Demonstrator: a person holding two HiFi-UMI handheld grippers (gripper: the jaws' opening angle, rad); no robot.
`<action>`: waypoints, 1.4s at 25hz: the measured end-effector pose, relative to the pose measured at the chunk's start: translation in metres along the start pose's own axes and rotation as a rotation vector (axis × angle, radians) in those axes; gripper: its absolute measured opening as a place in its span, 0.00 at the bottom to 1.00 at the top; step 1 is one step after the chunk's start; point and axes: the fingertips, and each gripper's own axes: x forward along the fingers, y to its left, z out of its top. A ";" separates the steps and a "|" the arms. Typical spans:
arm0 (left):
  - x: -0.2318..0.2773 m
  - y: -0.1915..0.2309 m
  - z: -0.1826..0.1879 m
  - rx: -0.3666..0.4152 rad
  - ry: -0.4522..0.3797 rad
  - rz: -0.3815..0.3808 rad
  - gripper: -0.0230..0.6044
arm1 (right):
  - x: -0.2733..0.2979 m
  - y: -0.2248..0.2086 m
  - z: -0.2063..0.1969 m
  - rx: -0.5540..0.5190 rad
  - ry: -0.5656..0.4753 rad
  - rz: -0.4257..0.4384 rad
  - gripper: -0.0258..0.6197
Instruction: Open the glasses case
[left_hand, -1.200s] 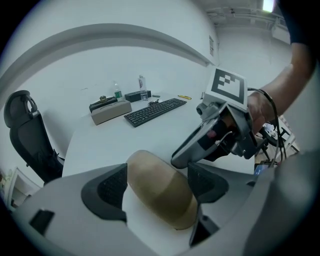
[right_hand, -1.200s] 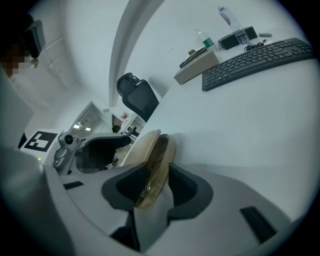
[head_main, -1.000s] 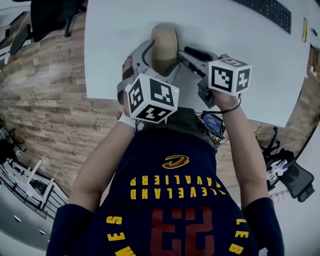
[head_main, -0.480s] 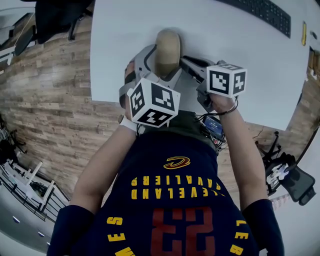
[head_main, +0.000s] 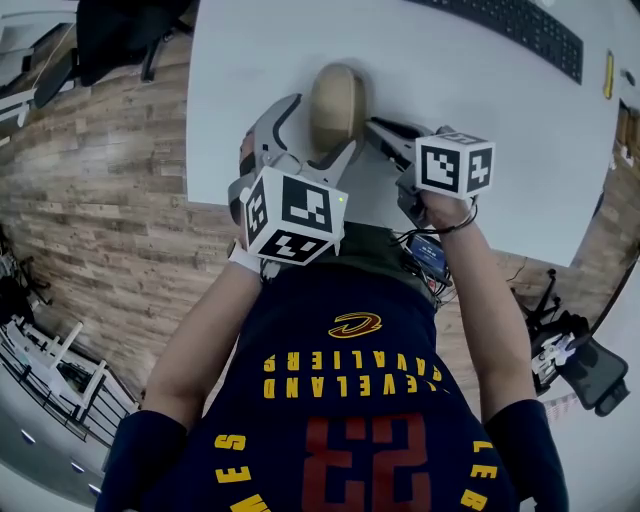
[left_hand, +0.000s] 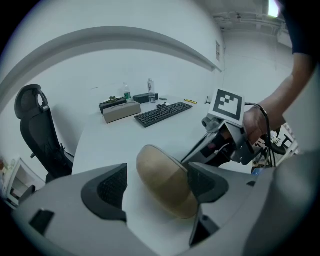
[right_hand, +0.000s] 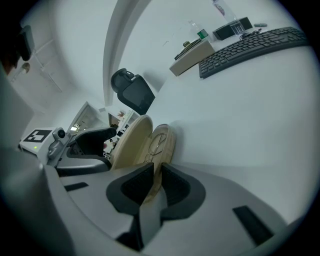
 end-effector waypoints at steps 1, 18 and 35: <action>-0.002 0.001 0.000 -0.007 -0.002 0.002 0.63 | -0.001 0.000 0.000 0.000 0.002 -0.001 0.13; -0.026 0.030 -0.012 -0.089 -0.017 0.063 0.63 | 0.000 0.000 -0.001 -0.015 0.028 -0.004 0.13; -0.042 0.076 -0.046 -0.155 0.033 0.158 0.63 | 0.001 -0.001 0.001 -0.021 0.026 -0.009 0.14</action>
